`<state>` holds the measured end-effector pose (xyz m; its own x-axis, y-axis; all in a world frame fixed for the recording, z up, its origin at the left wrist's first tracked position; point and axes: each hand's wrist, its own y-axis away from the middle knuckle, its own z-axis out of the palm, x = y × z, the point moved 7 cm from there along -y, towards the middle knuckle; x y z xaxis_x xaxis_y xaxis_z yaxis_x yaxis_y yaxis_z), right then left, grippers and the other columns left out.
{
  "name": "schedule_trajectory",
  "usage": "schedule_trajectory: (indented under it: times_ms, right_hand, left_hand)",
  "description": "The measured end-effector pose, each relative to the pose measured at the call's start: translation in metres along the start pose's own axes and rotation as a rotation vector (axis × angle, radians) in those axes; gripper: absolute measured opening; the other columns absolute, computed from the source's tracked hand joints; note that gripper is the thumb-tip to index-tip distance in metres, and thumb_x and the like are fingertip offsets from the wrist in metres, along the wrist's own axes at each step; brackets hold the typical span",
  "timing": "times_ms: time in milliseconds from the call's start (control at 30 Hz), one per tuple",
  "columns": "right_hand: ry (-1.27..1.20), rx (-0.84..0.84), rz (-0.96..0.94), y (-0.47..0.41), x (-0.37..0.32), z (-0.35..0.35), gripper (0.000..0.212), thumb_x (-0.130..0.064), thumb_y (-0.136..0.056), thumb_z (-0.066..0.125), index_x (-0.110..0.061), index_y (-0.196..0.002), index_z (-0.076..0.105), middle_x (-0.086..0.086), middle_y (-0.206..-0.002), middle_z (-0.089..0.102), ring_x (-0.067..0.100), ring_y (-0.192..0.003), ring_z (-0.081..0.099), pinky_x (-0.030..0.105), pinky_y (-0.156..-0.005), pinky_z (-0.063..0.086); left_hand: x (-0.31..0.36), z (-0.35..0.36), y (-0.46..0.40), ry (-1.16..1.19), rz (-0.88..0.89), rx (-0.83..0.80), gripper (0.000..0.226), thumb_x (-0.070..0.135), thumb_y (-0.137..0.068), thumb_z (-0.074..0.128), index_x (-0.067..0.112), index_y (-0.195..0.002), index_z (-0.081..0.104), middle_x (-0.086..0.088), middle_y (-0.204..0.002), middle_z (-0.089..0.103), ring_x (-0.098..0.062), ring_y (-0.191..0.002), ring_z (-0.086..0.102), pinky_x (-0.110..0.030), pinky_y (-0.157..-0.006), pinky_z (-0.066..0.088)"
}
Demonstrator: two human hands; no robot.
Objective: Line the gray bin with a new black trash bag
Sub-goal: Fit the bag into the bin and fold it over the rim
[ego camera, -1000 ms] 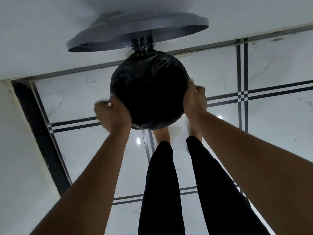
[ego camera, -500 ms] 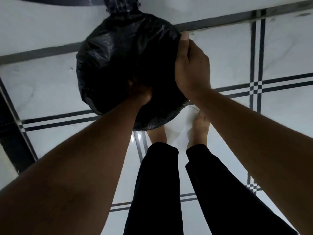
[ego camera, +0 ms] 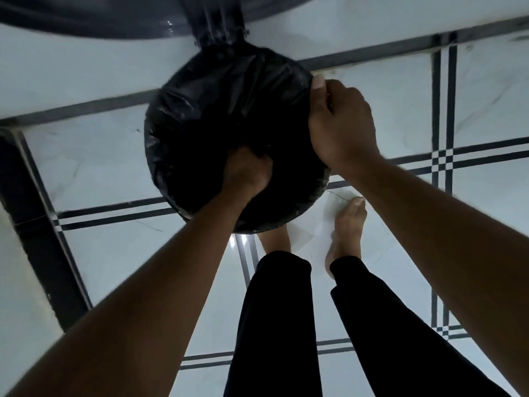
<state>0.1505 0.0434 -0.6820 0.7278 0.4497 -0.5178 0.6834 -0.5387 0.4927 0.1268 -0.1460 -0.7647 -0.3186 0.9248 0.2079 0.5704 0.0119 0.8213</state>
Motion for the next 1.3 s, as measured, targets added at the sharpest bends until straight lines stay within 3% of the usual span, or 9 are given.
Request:
schedule_trajectory:
  times_ms: [100, 233, 333, 533, 633, 833, 900, 1067, 1300]
  right_hand:
    - [-0.007, 0.007, -0.004, 0.006, -0.019, -0.018, 0.053, -0.044, -0.109, 0.043, -0.017, -0.151, 0.059, 0.008, -0.143, 0.065, 0.032, -0.137, 0.057, 0.050, -0.116, 0.044]
    - [0.012, -0.024, -0.171, 0.019, -0.065, -0.029, 0.061, -0.037, -0.100, 0.047, -0.017, -0.157, 0.055, 0.009, -0.153, 0.062, 0.034, -0.143, 0.053, 0.051, -0.115, 0.045]
    - [0.096, -0.128, -0.234, 0.021, -0.090, -0.015, 0.061, -0.043, -0.105, 0.041, -0.021, -0.161, 0.051, 0.009, -0.158, 0.059, 0.035, -0.146, 0.049, 0.053, -0.114, 0.041]
    - [0.162, -0.281, -0.090, -0.008, -0.096, 0.003, 0.050, -0.043, -0.107, 0.028, -0.021, -0.135, 0.063, 0.011, -0.138, 0.068, 0.037, -0.131, 0.056, 0.050, -0.098, 0.035]
    - [0.149, -0.261, -0.031, -0.020, -0.095, -0.003, 0.048, -0.044, -0.112, 0.029, -0.022, -0.137, 0.064, 0.015, -0.140, 0.065, 0.037, -0.134, 0.055, 0.050, -0.105, 0.037]
    - [0.222, -0.323, 0.057, -0.021, -0.079, 0.001, 0.055, -0.052, -0.112, 0.026, -0.024, -0.149, 0.054, 0.021, -0.155, 0.054, 0.040, -0.148, 0.039, 0.056, -0.110, 0.033]
    - [0.197, -0.336, 0.121, -0.020, -0.071, -0.001, 0.060, -0.058, -0.111, 0.024, -0.028, -0.155, 0.051, 0.020, -0.161, 0.049, 0.041, -0.151, 0.036, 0.057, -0.113, 0.031]
    - [-0.075, -0.141, 0.212, -0.005, -0.054, -0.019, 0.054, -0.058, -0.109, 0.038, -0.025, -0.149, 0.056, 0.015, -0.151, 0.059, 0.037, -0.145, 0.047, 0.049, -0.114, 0.039]
    - [-0.438, 0.057, 0.636, 0.063, -0.005, -0.034, 0.049, -0.059, -0.108, 0.045, -0.036, -0.150, 0.053, 0.007, -0.146, 0.040, 0.030, -0.133, 0.046, 0.041, -0.097, 0.035]
  left_hand:
    - [0.001, -0.020, 0.062, 0.179, 0.170, 0.076, 0.024, 0.020, -0.090, 0.052, 0.004, -0.098, 0.068, -0.018, -0.097, 0.071, -0.036, -0.098, 0.068, -0.033, -0.077, 0.047]
    - [0.007, -0.076, 0.120, 0.188, 0.349, 0.543, 0.048, 0.024, -0.090, 0.062, 0.008, -0.136, 0.059, -0.013, -0.137, 0.058, -0.032, -0.124, 0.054, -0.042, -0.101, 0.043]
    - [0.008, -0.109, 0.123, 0.159, 0.290, 0.652, 0.061, 0.039, -0.100, 0.057, 0.009, -0.152, 0.045, -0.012, -0.157, 0.046, -0.031, -0.145, 0.042, -0.048, -0.119, 0.032]
    - [0.017, -0.153, 0.072, 0.155, 0.215, 0.546, 0.052, 0.040, -0.100, 0.029, 0.013, -0.131, 0.059, -0.010, -0.135, 0.062, -0.033, -0.124, 0.057, -0.047, -0.109, 0.039]
    - [0.016, -0.166, 0.045, 0.233, 0.025, 0.394, 0.052, 0.040, -0.105, 0.025, 0.013, -0.119, 0.067, -0.013, -0.128, 0.068, -0.034, -0.115, 0.059, -0.046, -0.104, 0.043]
    - [0.003, -0.178, 0.006, 0.272, -0.120, 0.156, 0.061, 0.049, -0.105, 0.028, 0.015, -0.144, 0.058, -0.016, -0.149, 0.058, -0.036, -0.132, 0.055, -0.045, -0.113, 0.039]
    - [-0.011, -0.175, -0.004, 0.386, -0.139, 0.080, 0.059, 0.053, -0.098, 0.033, 0.015, -0.128, 0.067, -0.016, -0.141, 0.064, -0.034, -0.121, 0.061, -0.042, -0.101, 0.044]
    - [-0.038, -0.187, 0.024, 0.463, -0.160, 0.353, 0.048, 0.037, -0.100, 0.036, 0.011, -0.124, 0.069, -0.011, -0.127, 0.068, -0.033, -0.115, 0.060, -0.038, -0.089, 0.044]
    - [-0.069, -0.142, 0.111, 0.629, -0.429, 0.518, 0.059, 0.053, -0.093, 0.052, 0.012, -0.135, 0.059, -0.012, -0.141, 0.056, -0.034, -0.132, 0.052, -0.049, -0.108, 0.046]
